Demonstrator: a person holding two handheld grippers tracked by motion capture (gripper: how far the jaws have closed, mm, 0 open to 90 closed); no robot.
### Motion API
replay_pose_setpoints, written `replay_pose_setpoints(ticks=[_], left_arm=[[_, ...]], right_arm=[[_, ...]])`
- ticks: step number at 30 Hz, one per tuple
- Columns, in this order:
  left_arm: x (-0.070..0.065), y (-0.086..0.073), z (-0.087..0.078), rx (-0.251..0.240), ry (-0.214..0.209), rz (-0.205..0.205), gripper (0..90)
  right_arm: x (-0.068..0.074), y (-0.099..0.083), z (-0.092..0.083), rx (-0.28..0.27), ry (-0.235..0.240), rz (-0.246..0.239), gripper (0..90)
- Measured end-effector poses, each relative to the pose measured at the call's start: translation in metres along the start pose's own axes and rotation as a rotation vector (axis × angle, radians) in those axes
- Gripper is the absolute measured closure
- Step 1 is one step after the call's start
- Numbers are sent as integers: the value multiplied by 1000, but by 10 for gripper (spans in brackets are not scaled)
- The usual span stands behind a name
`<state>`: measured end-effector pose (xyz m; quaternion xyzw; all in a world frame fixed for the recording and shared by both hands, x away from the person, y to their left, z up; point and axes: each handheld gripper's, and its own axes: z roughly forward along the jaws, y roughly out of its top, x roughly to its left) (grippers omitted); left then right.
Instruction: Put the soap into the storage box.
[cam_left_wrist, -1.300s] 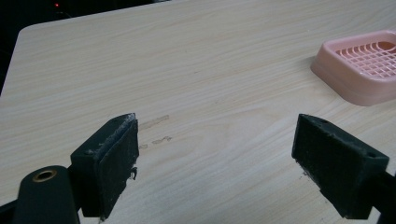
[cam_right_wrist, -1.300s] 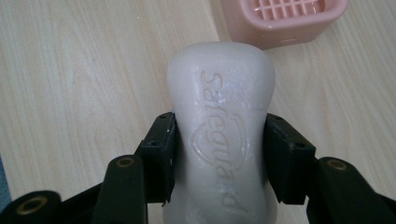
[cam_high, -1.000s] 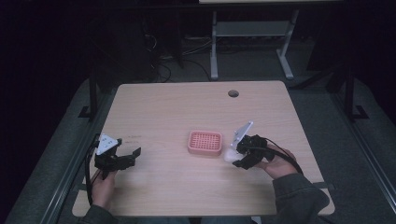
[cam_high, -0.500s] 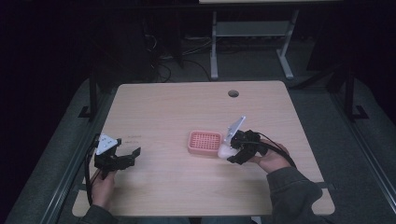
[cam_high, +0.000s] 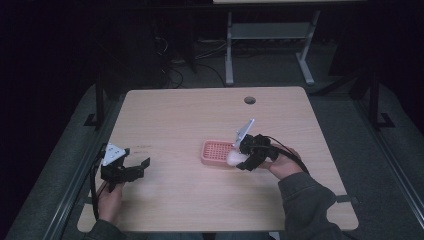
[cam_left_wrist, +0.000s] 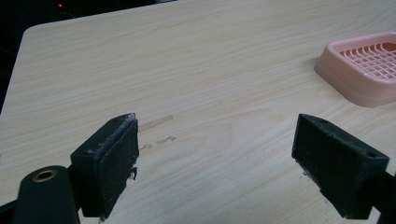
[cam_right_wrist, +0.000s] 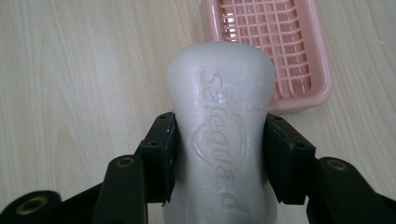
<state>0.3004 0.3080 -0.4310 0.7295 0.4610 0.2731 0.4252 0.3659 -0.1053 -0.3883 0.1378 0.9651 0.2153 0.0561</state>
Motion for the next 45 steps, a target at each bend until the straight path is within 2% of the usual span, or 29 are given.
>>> replay_pose_setpoints(ticks=[22, 29, 33, 40, 45], left_arm=[[2, 0, -1, 0, 4, -4, 142], [2, 0, -1, 2, 3, -5, 142], [2, 0, -1, 3, 4, -4, 142], [2, 0, 0, 2, 6, -5, 142], [2, 0, 0, 1, 5, -8, 142]], right_arm=[[-14, 20, 7, 23, 16, -6, 484], [-18, 26, 9, 20, 19, -9, 484], [-22, 29, 11, 2, 25, -4, 484], [-27, 34, 18, 16, 23, 0, 484], [-31, 45, 24, 22, 25, -10, 484]])
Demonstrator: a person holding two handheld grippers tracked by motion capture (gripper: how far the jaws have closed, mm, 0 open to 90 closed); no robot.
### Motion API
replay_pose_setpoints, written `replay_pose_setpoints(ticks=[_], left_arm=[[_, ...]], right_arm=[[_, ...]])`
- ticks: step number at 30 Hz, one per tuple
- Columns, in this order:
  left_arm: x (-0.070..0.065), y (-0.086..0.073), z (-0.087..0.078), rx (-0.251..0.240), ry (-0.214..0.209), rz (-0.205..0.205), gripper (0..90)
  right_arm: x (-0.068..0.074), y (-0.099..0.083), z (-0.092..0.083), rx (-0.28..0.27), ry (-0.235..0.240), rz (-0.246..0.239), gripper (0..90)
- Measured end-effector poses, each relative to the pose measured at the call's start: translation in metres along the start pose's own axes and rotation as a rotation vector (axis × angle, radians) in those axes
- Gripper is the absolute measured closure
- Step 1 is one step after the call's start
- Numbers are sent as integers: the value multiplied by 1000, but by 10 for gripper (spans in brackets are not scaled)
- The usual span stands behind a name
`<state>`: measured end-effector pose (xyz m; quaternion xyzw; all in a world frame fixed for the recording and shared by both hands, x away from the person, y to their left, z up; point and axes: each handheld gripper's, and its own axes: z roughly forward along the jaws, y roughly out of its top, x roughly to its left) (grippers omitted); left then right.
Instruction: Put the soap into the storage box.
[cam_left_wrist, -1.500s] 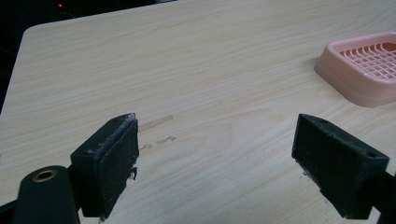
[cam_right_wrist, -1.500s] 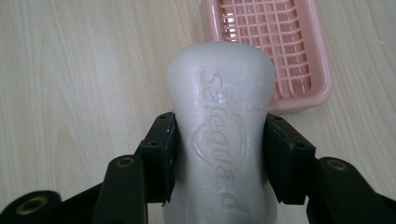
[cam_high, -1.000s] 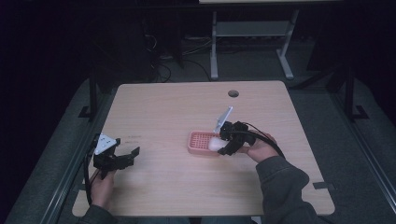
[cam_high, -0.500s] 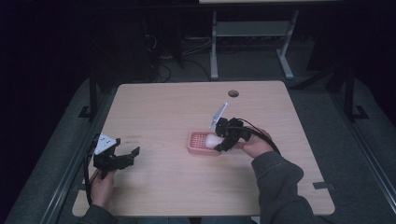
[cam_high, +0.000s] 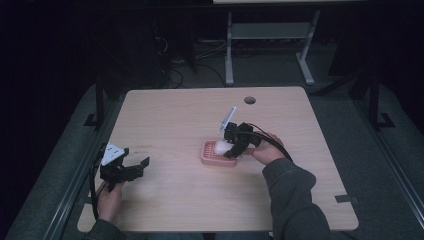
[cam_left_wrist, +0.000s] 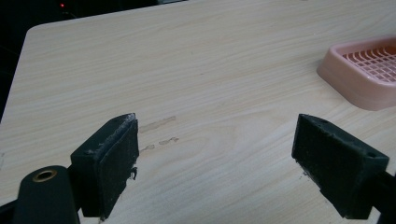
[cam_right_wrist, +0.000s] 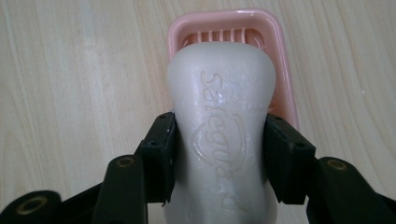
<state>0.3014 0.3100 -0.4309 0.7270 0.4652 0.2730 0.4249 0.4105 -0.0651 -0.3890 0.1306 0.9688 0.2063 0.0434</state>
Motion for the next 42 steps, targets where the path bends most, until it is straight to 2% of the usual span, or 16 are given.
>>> replay_pose_setpoints(ticks=[6, 12, 17, 23, 42], left_arm=[[0, 0, 0, 2, 0, 1, 142], [0, 0, 0, 7, -5, 0, 142], [0, 0, 1, 11, -7, 2, 141], [0, 0, 1, 10, -10, -1, 142], [0, 0, 1, 1, -7, -8, 142]], right_arm=[[-4, 8, 12, 6, 12, 0, 484], [-8, 11, 26, 37, 20, -4, 484], [-11, 11, 32, 40, 19, 4, 484], [-11, 13, 37, 44, 22, -9, 483], [-13, 16, 46, 51, 31, 24, 481]])
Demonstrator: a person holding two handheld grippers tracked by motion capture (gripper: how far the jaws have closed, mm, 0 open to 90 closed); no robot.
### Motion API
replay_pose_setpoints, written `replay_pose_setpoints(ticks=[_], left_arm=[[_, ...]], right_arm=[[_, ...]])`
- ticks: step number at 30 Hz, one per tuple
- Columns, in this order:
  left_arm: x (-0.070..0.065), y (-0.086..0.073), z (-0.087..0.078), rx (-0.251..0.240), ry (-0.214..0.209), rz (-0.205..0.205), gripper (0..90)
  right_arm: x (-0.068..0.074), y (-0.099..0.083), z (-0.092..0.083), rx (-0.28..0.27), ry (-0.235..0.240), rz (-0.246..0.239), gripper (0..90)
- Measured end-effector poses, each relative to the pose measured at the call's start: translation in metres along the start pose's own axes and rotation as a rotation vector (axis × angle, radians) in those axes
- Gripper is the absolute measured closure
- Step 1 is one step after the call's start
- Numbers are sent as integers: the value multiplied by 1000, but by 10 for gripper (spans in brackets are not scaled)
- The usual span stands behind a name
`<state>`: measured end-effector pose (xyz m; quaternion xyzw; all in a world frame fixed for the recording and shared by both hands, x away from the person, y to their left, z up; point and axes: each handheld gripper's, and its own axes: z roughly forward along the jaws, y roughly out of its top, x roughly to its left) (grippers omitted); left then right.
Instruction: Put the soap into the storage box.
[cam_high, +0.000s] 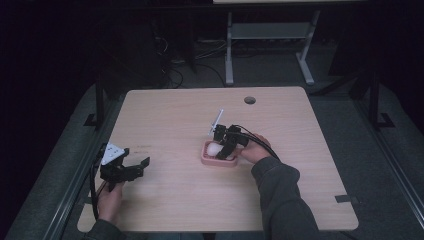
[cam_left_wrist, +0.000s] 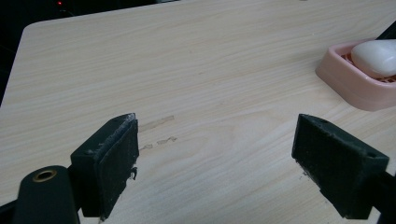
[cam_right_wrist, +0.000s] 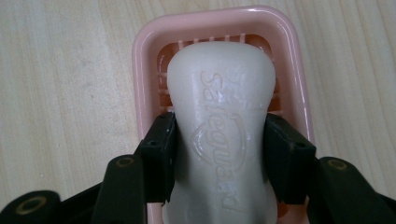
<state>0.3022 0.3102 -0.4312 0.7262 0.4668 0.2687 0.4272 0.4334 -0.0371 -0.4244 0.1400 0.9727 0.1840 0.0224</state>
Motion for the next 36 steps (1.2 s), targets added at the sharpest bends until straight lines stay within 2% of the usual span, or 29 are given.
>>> replay_pose_setpoints(ticks=[8, 10, 11, 13, 18, 27, 32, 36], left_arm=[[0, 0, 0, -1, 0, -2, 142], [0, 0, 0, 0, 3, -2, 142], [1, 0, 0, 2, 3, -3, 142], [1, 0, 0, 2, 3, -3, 142], [0, 0, 0, 1, 1, -1, 142], [0, 0, 1, 6, -1, 4, 142], [0, 0, 0, 6, 0, 4, 142], [0, 0, 0, 9, -2, 4, 142]], right_arm=[[-1, -2, 0, -6, 7, 20, 475], [-2, -3, -1, -17, 9, 22, 458], [-3, -3, -6, -54, 15, 35, 454], [-2, -4, -11, -68, 16, 36, 441], [-2, -6, -14, -63, 8, 39, 421], [-3, -22, -19, -112, 16, 84, 409], [0, -22, -29, -150, 1, 68, 408], [1, -23, -32, -157, -6, 66, 400]])
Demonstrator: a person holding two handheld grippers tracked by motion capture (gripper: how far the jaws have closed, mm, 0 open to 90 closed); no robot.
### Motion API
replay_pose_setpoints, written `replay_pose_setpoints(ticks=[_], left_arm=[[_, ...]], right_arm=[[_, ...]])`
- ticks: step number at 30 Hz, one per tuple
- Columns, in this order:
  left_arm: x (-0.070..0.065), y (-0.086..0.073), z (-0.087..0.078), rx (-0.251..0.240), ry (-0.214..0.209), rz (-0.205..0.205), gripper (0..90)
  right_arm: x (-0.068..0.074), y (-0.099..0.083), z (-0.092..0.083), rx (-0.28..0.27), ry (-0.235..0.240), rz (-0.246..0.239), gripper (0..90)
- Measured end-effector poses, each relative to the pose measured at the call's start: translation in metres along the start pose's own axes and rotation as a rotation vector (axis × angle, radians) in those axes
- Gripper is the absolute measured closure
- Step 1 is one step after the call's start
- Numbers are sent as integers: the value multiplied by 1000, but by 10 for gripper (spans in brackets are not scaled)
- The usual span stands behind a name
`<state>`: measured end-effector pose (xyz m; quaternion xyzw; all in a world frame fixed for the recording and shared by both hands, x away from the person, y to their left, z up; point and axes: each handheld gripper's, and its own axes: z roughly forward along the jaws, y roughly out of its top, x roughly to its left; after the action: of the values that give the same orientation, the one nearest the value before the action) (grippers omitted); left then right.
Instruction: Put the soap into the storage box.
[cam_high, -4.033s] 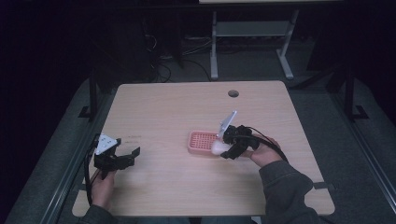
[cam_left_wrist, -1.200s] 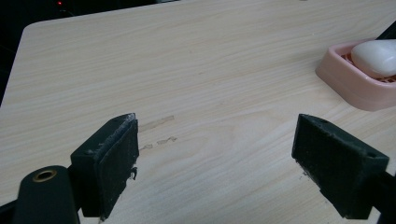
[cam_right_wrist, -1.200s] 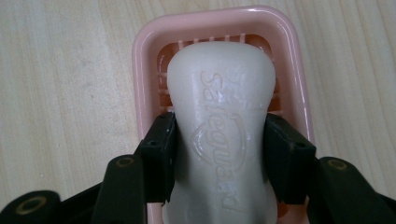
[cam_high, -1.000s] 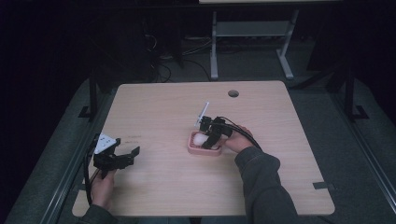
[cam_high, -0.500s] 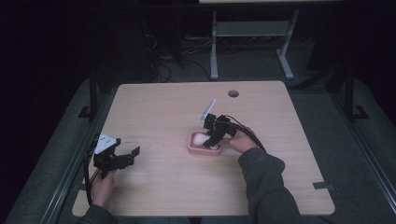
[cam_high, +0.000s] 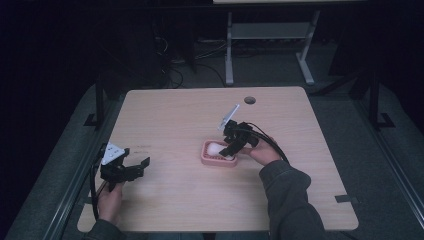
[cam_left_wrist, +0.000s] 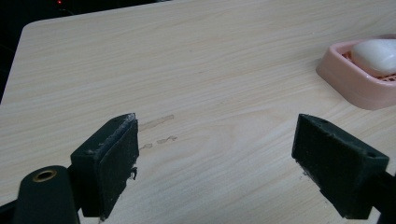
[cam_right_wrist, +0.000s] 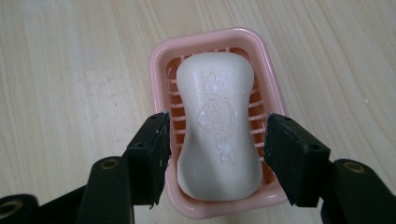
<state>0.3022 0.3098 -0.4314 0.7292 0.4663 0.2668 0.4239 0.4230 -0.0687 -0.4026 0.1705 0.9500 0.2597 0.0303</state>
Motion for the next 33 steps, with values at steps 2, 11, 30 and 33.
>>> replay_pose_setpoints(ticks=[2, 11, 30, 33], left_arm=[[0, 0, 0, 1, 2, 3, 142], [-1, 0, 1, 4, 2, 4, 142], [-1, 0, 1, 4, 0, 9, 142], [-2, 0, 2, 5, 1, 10, 142]], right_arm=[[1, -1, -2, 2, -2, 4, 395], [6, -8, -13, -13, -10, 11, 376], [14, -28, -27, -33, -21, 25, 364], [15, -35, -30, -46, -21, 45, 359]])
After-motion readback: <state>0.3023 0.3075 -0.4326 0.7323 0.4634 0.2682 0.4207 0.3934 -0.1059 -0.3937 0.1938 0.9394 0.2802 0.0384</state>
